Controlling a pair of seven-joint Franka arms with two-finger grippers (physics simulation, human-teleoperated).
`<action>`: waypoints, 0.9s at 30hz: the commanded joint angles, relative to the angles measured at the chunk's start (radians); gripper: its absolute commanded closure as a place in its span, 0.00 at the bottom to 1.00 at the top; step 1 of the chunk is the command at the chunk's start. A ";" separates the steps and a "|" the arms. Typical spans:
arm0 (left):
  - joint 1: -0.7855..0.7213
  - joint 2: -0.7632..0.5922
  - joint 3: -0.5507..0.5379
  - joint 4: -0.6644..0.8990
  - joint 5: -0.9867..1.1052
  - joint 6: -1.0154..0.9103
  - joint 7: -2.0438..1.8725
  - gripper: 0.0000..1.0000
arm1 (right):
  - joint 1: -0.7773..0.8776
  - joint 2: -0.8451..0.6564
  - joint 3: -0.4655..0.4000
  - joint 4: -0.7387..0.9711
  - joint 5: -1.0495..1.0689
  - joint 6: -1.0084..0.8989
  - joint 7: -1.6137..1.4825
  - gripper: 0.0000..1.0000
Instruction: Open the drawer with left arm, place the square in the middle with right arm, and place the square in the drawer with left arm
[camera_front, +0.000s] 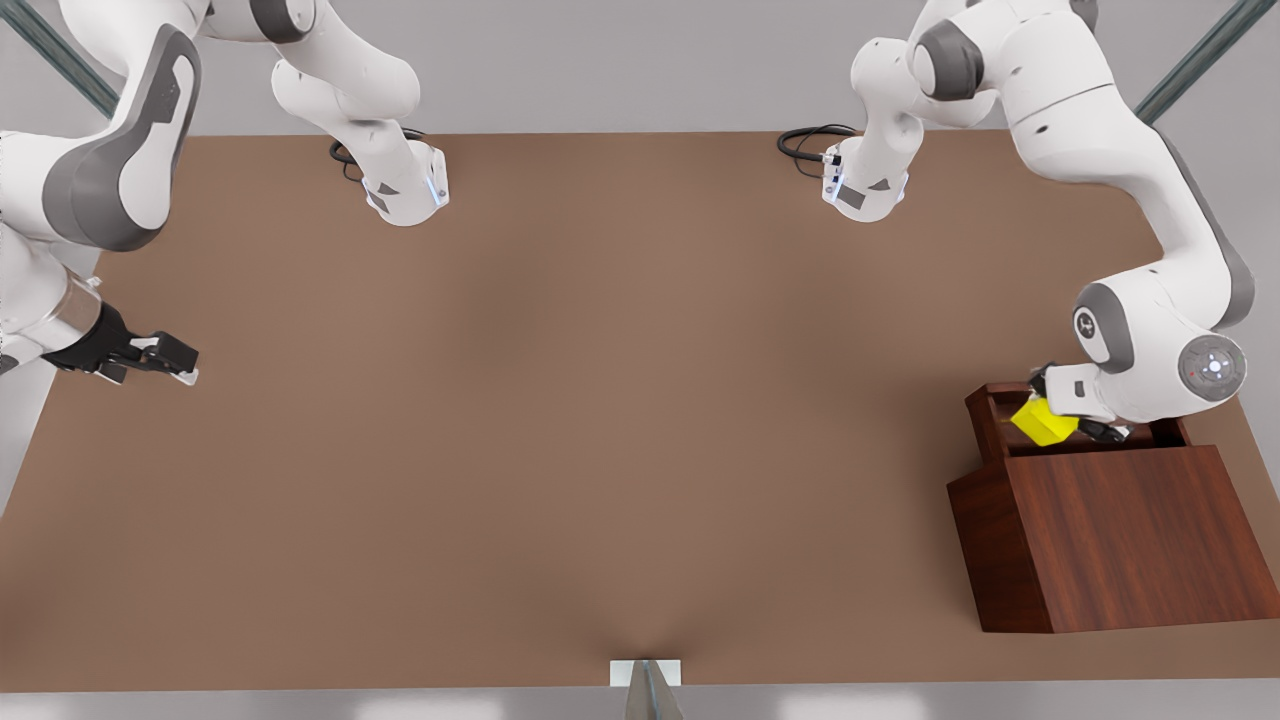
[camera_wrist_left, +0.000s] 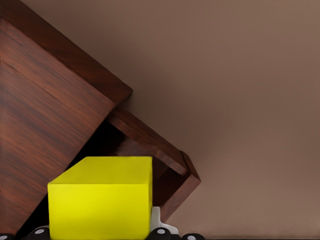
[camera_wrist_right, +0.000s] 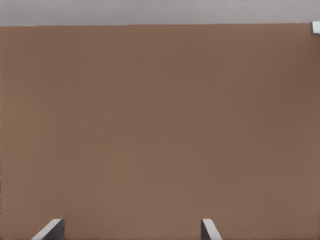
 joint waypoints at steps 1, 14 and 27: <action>0.003 0.000 0.000 0.000 -0.001 0.001 0.002 0.28 | -0.010 0.000 0.000 0.000 0.003 0.000 0.000 0.00; 0.049 0.048 0.000 0.000 0.001 0.035 0.071 0.00 | -0.011 -0.003 0.006 0.014 0.004 -0.005 0.000 0.00; 0.073 -0.073 -0.413 0.342 -0.004 -0.149 -1.272 0.00 | -0.011 0.000 0.006 0.012 0.007 0.000 0.000 0.00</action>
